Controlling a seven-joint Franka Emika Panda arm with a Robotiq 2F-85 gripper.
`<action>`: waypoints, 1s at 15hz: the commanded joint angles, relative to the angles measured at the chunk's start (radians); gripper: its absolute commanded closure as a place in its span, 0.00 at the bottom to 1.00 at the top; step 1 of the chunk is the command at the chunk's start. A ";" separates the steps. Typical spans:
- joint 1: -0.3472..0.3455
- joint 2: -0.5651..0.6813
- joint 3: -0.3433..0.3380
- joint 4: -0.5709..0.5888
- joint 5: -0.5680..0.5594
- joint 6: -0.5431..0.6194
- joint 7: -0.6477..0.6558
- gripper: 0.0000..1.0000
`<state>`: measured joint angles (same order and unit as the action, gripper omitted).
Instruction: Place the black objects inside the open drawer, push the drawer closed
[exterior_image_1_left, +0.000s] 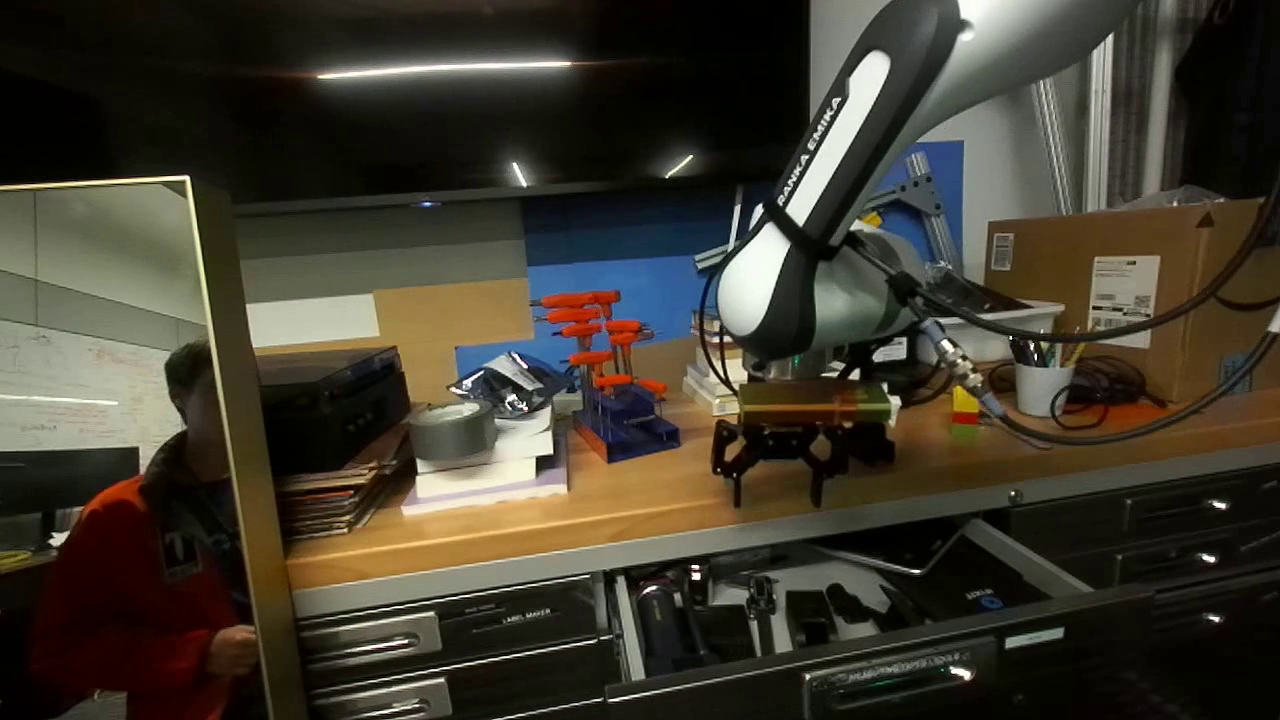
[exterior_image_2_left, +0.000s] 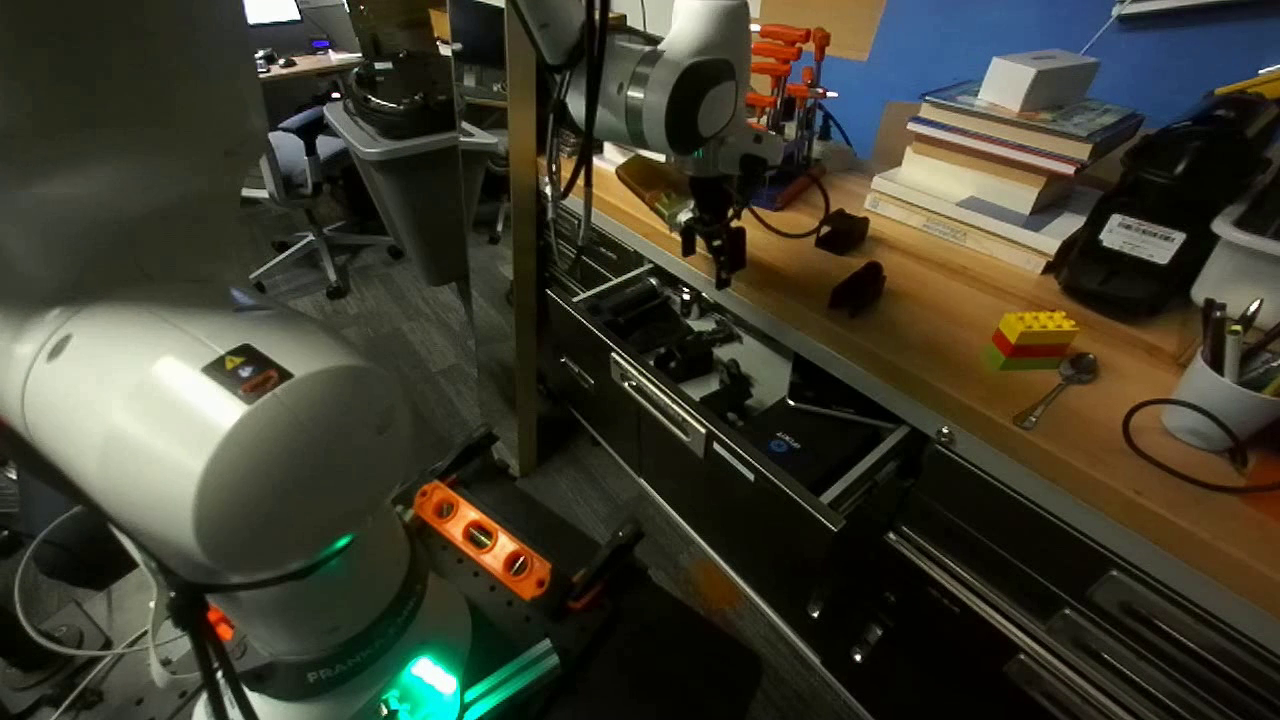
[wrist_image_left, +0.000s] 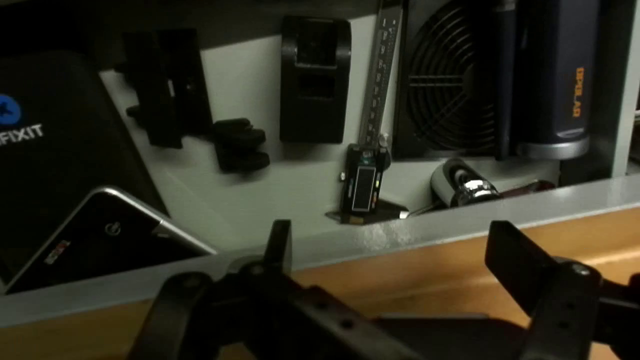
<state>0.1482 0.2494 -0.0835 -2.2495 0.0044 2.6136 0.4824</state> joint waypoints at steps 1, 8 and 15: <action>0.009 -0.082 -0.030 0.024 -0.133 -0.048 0.091 0.00; -0.024 -0.014 -0.075 0.174 -0.453 -0.098 0.226 0.00; -0.086 0.155 -0.166 0.321 -0.559 -0.105 0.212 0.00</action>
<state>0.0869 0.3292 -0.2246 -2.0154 -0.5406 2.5195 0.7049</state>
